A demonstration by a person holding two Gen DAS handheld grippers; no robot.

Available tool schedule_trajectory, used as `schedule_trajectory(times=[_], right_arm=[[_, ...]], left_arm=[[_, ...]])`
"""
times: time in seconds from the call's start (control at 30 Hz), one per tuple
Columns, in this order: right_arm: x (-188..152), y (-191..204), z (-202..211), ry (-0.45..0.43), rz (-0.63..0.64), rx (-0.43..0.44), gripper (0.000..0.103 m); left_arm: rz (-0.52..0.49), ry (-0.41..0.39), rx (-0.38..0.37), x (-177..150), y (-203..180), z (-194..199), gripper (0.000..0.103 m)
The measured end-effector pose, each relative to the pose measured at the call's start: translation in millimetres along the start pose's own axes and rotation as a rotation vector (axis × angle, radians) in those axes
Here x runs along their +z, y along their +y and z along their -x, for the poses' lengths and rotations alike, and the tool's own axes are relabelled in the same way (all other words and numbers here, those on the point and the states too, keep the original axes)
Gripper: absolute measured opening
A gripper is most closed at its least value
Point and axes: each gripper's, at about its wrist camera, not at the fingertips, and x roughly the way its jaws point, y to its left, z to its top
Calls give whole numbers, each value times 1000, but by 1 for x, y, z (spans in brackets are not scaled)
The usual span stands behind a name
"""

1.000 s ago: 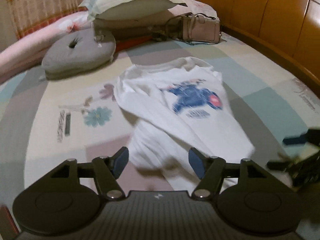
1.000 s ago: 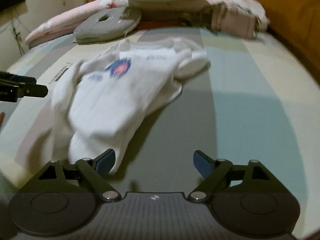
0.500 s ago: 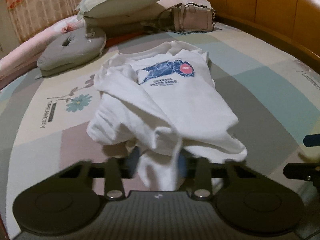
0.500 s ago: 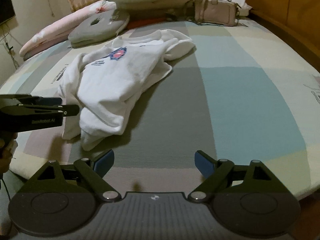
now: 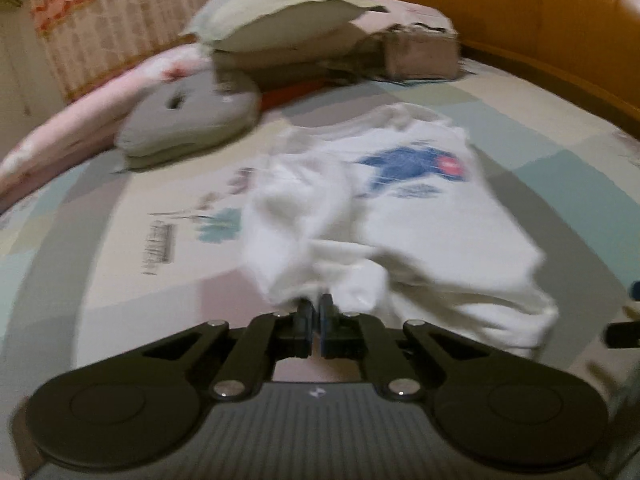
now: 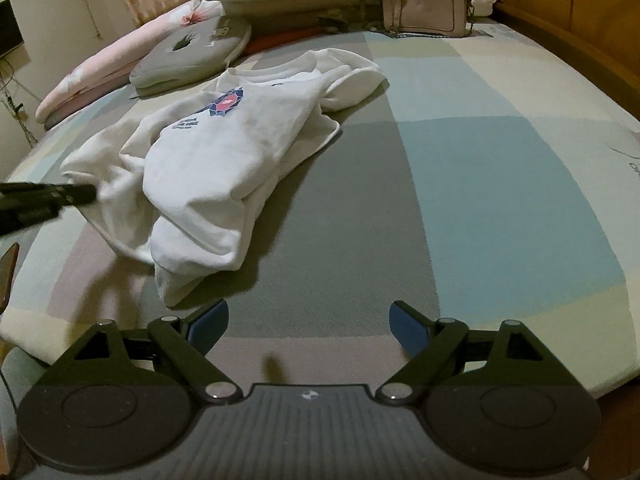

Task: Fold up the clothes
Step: 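Grasp a sleeve with the left tool and pull it out flat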

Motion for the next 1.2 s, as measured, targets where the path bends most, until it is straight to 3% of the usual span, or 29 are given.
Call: schedule_trajectory(times=[0.37,0.7,0.83,1.2], right_arm=[[9,15,-6,4,36,-8,91],[24,21,-19,20,42,-41,91],[32,25,-24,18,40,-60,91],[48,26,-40,34,57,-147,91]], left_arm=[[-12,146,170,11,105,-46,1],[-54,254,371,12,186,-97,2],[23,294,376,13,215,-121,3],[107,277,438,25,270,-167,6]])
